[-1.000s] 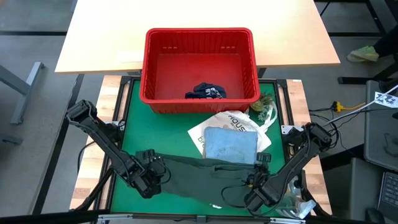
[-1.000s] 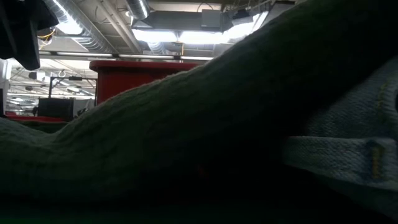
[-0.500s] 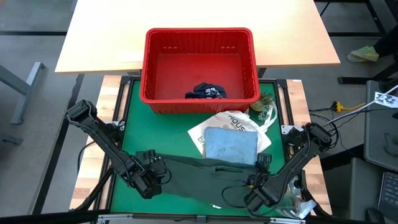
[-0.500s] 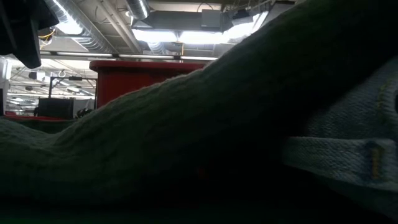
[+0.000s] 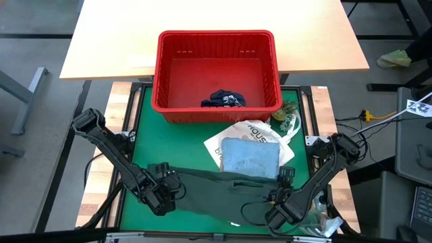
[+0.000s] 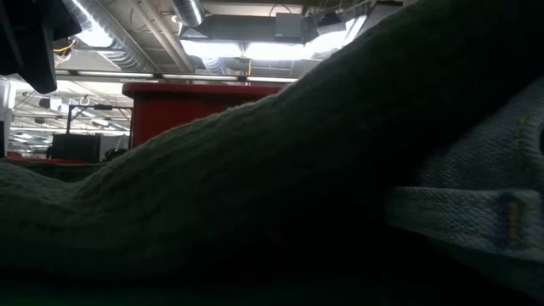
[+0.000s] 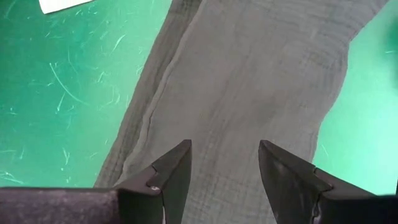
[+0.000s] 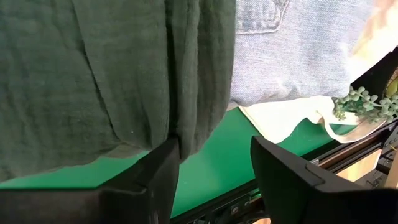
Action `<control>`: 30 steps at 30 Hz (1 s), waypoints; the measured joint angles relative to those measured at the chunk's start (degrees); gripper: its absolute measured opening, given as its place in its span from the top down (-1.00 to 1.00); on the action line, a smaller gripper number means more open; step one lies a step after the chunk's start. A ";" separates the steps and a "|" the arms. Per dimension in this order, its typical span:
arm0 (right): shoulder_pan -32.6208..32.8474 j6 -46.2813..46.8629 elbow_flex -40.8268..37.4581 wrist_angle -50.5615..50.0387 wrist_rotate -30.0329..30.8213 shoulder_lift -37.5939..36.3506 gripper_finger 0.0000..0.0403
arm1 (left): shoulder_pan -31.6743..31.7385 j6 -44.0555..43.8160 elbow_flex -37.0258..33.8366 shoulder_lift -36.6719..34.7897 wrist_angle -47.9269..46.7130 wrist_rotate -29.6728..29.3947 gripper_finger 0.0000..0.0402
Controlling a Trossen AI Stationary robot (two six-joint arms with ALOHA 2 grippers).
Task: Fold Laundry from Bin
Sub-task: Fold the green polo shirt
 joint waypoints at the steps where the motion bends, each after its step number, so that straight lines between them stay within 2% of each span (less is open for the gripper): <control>1: 0.00 0.00 0.00 0.01 0.00 0.00 0.02 | 0.27 0.33 0.00 0.00 0.05 0.02 0.11; 14: 0.00 -0.02 0.00 0.09 0.04 0.02 0.02 | 4.77 -0.60 0.00 0.01 1.13 -0.03 0.11; 30: 0.10 0.11 0.02 0.04 -0.67 -0.32 0.02 | 5.34 -0.32 0.00 0.01 1.95 -0.86 0.11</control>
